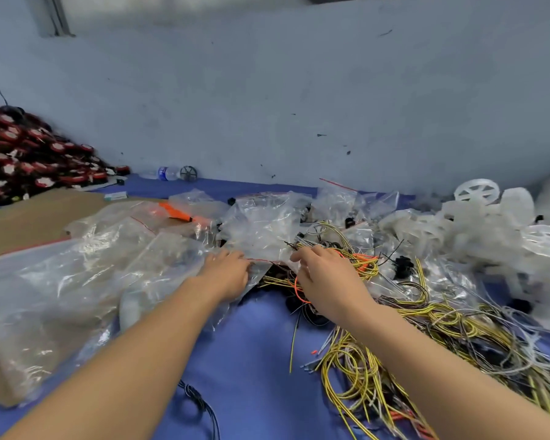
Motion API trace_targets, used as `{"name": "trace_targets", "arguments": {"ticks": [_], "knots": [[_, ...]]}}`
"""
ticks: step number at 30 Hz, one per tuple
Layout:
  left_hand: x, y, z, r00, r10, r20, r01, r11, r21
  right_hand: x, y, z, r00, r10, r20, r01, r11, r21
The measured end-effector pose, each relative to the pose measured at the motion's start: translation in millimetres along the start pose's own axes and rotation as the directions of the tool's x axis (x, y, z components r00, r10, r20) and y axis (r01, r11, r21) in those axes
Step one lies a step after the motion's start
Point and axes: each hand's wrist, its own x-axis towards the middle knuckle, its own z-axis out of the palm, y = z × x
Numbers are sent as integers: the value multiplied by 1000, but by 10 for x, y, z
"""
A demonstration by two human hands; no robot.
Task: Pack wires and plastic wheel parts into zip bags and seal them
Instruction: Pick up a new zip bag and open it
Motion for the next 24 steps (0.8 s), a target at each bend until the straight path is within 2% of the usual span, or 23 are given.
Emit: {"name": "trace_targets", "arguments": {"ticks": [3, 5, 9, 12, 14, 16, 19, 20, 22, 23, 24], "knots": [[29, 59, 19, 997, -12, -79, 10, 999, -34, -83, 134, -90, 1000, 8, -20, -8, 1000, 9], [15, 106, -68, 979, -8, -205, -6, 998, -67, -129, 203, -164, 999, 17, -44, -16, 999, 36], [-77, 273, -506, 884, -32, -467, -67, 979, -193, -255, 332, -345, 988, 65, -143, -46, 990, 132], [-217, 539, -1042, 816, -16, -577, -163, 953, -257, -366, 409, -523, 966, 150, -209, -81, 948, 307], [-337, 775, -1437, 734, -14, -679, -239, 930, -278, -433, 430, -674, 943, 233, -240, -104, 886, 451], [-498, 1080, -1798, 631, -45, -774, -357, 870, -341, -528, 436, -857, 915, 306, -263, -98, 801, 590], [-824, 1597, -2129, 476, -72, -876, -616, 683, -391, -692, 469, -1147, 858, 396, -328, -9, 649, 761], [-929, 1761, -2146, 418, -63, -906, -664, 659, -352, -744, 507, -1232, 833, 444, -330, 26, 564, 825], [-1065, 2043, -2020, 336, -24, -941, -660, 707, -254, -854, 647, -1368, 778, 571, -263, 88, 315, 945], [-1088, 2155, -1885, 335, -5, -942, -642, 730, -232, -919, 760, -1409, 741, 638, -210, 109, 195, 975], [-1088, 2240, -1717, 363, 3, -932, -631, 736, -244, -994, 900, -1426, 688, 710, -152, 127, 89, 988]]}}
